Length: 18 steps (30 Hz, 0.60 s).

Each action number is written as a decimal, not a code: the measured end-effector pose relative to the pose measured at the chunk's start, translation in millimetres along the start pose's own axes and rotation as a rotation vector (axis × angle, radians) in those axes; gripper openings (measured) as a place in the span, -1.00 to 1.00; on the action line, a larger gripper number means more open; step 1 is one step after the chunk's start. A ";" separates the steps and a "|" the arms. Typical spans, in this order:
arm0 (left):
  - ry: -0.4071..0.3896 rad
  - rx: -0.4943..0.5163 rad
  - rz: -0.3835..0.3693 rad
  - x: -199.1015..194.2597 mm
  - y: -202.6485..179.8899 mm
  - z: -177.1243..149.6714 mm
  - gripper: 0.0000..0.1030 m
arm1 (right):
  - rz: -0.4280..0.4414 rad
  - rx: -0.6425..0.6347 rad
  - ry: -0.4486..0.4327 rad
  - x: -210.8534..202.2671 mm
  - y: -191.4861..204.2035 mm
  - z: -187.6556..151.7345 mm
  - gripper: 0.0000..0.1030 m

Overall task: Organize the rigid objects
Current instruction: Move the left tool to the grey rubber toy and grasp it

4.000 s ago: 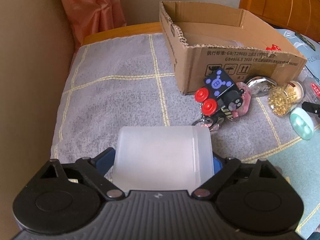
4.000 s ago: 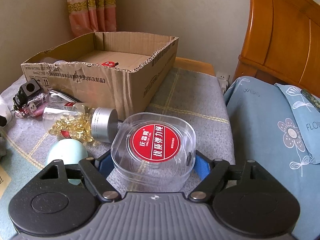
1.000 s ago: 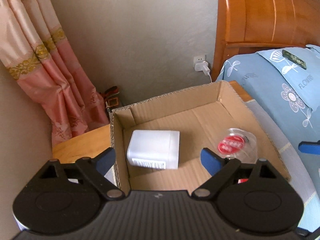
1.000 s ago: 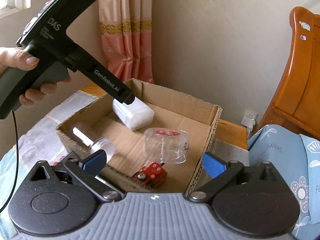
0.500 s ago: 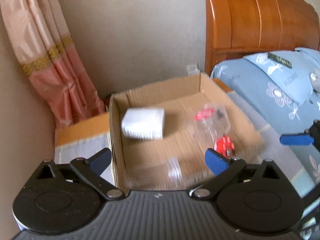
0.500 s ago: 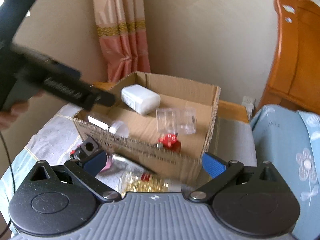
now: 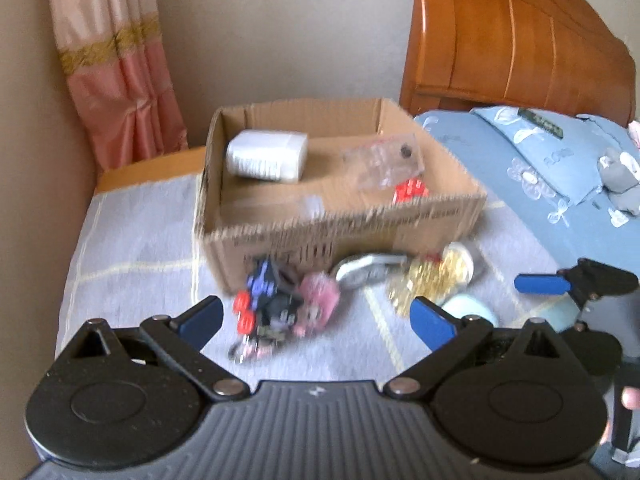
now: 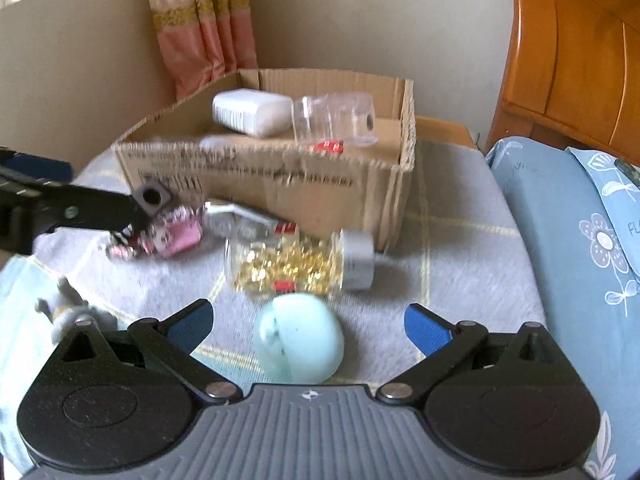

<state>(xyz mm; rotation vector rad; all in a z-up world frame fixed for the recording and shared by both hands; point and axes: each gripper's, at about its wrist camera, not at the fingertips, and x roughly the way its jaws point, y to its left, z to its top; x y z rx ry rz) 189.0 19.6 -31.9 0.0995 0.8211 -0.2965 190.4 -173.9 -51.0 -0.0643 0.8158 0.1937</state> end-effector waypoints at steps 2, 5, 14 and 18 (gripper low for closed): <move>0.009 0.026 0.011 -1.6 -1.1 -9.0 0.93 | -0.010 0.004 0.009 8.0 2.3 -3.0 1.00; 0.013 0.072 0.012 -6.5 -3.6 -21.7 0.93 | -0.036 0.007 0.026 20.2 3.5 -5.3 1.00; 0.077 0.092 -0.015 -8.1 1.5 -55.4 0.93 | -0.022 -0.030 -0.017 21.1 -1.0 -18.7 1.00; 0.118 0.072 -0.041 -1.5 3.3 -71.3 0.93 | -0.023 -0.028 -0.028 18.4 -2.1 -21.7 1.00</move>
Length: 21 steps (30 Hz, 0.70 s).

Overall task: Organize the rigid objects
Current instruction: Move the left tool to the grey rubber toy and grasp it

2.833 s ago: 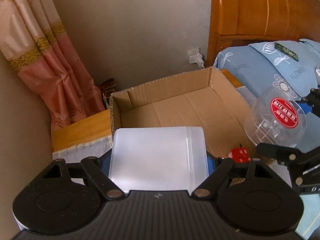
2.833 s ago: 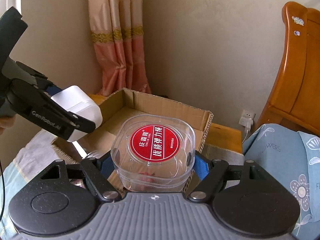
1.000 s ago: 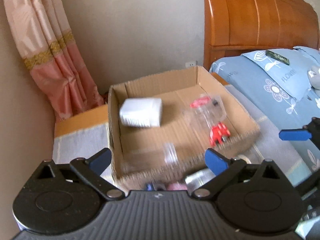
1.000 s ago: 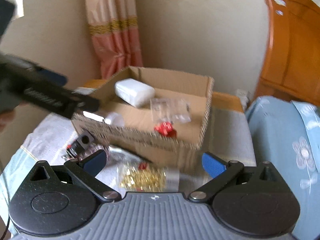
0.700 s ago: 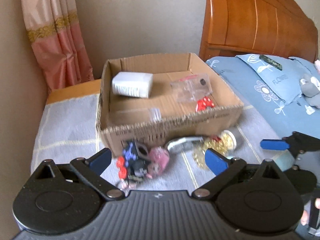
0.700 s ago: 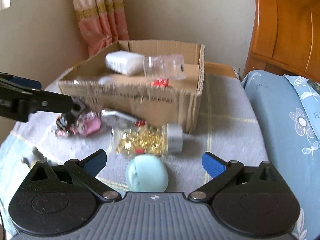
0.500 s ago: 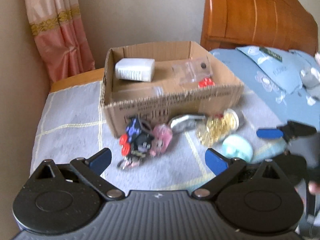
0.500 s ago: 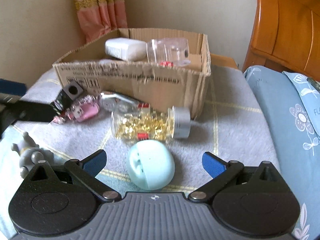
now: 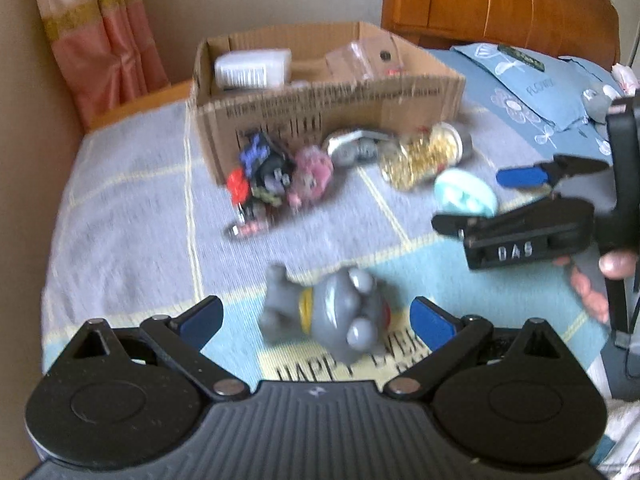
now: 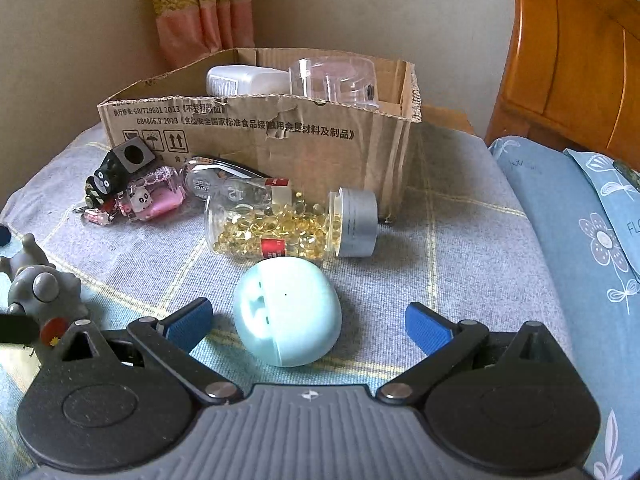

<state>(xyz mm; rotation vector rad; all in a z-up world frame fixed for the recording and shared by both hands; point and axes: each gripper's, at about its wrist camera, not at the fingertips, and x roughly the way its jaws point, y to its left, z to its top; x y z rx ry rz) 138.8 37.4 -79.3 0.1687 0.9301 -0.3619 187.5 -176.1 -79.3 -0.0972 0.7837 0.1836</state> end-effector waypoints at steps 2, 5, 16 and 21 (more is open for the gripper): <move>0.024 -0.019 -0.010 7.3 0.9 -6.2 0.93 | 0.001 -0.001 0.000 -0.6 -0.1 -0.5 1.00; 0.051 -0.032 -0.011 17.2 1.6 -13.0 0.93 | 0.006 -0.004 0.003 -0.7 -1.2 0.1 1.00; -0.006 -0.068 0.057 28.5 16.4 -3.2 0.99 | 0.008 -0.005 0.006 -1.0 -1.6 0.0 1.00; -0.011 -0.118 0.093 33.4 22.2 2.1 0.99 | 0.013 -0.008 -0.001 -4.2 -4.2 -3.2 1.00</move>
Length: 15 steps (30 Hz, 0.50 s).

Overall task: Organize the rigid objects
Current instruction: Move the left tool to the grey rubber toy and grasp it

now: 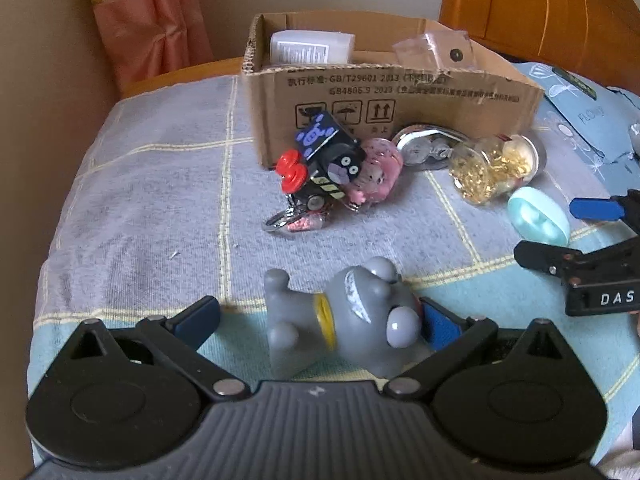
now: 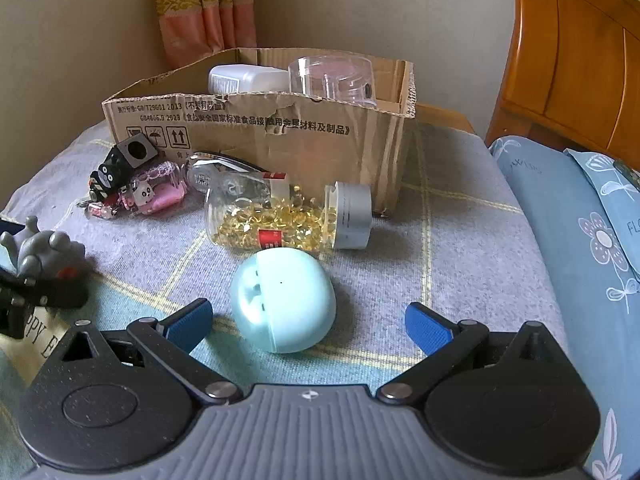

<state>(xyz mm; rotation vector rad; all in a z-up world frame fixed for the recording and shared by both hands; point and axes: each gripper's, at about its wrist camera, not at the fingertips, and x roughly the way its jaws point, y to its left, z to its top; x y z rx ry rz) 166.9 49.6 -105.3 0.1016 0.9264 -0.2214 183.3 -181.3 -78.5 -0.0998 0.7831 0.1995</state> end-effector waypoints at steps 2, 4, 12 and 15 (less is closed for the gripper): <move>-0.002 0.000 0.000 -1.8 -2.9 -2.8 0.99 | 0.002 -0.003 -0.009 -1.1 -0.4 -1.9 1.00; -0.004 -0.004 0.001 -2.8 -3.6 -5.1 0.99 | 0.005 -0.005 -0.016 -1.1 -0.7 -2.5 1.00; -0.001 -0.023 0.012 -2.5 -5.0 -5.0 0.99 | 0.027 -0.027 -0.029 3.9 0.5 1.4 1.00; 0.000 -0.026 0.014 -5.0 -5.3 -7.9 0.98 | 0.035 -0.036 -0.031 5.2 1.1 2.3 1.00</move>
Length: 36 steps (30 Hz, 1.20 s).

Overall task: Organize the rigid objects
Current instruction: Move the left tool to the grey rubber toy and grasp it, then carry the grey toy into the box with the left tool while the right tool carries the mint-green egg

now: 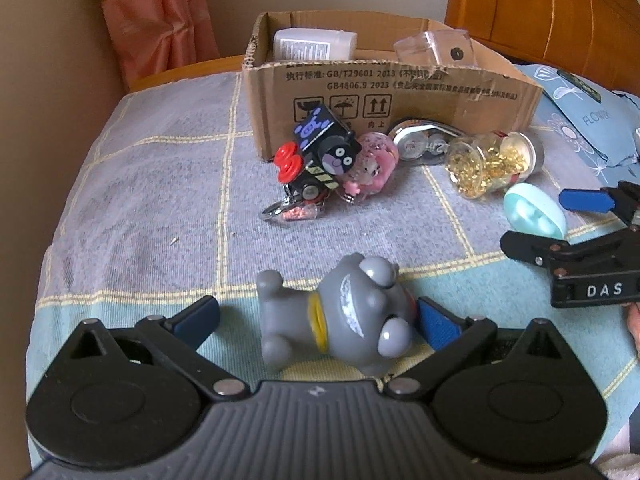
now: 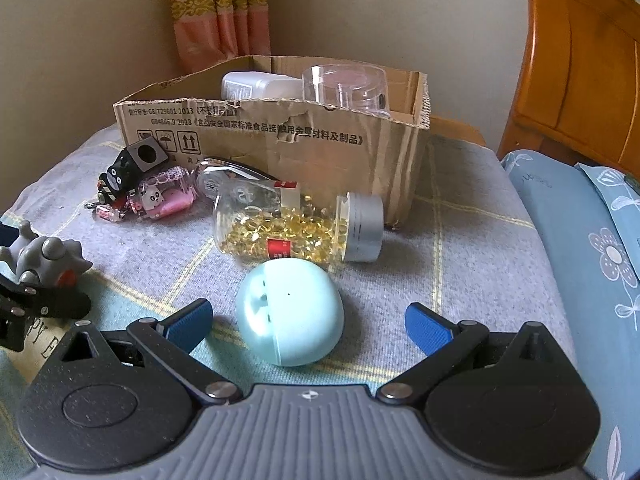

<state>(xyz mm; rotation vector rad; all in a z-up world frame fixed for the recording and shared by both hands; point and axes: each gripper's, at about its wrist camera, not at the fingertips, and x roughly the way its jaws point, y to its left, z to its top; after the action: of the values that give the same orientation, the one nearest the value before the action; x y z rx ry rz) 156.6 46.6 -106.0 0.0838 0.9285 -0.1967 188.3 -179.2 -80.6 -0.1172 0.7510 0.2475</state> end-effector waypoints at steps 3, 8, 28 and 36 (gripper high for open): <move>-0.009 0.008 -0.002 -1.5 -1.1 -3.1 0.97 | 0.007 -0.008 0.006 0.9 -0.1 1.3 1.00; -0.002 0.008 -0.003 -4.7 -3.8 -3.0 0.86 | 0.013 -0.013 0.016 2.2 0.5 3.0 1.00; -0.006 0.034 -0.022 -11.0 -7.8 -1.9 0.46 | 0.070 -0.077 0.061 -12.2 11.6 8.8 0.12; 0.026 0.078 -0.042 -19.1 -5.5 7.7 0.44 | 0.124 -0.105 0.092 -24.6 8.9 13.7 0.12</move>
<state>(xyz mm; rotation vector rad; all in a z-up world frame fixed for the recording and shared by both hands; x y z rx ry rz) 150.4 42.5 -86.0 0.1392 0.9488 -0.2711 177.6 -172.4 -53.9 -0.1827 0.8385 0.4021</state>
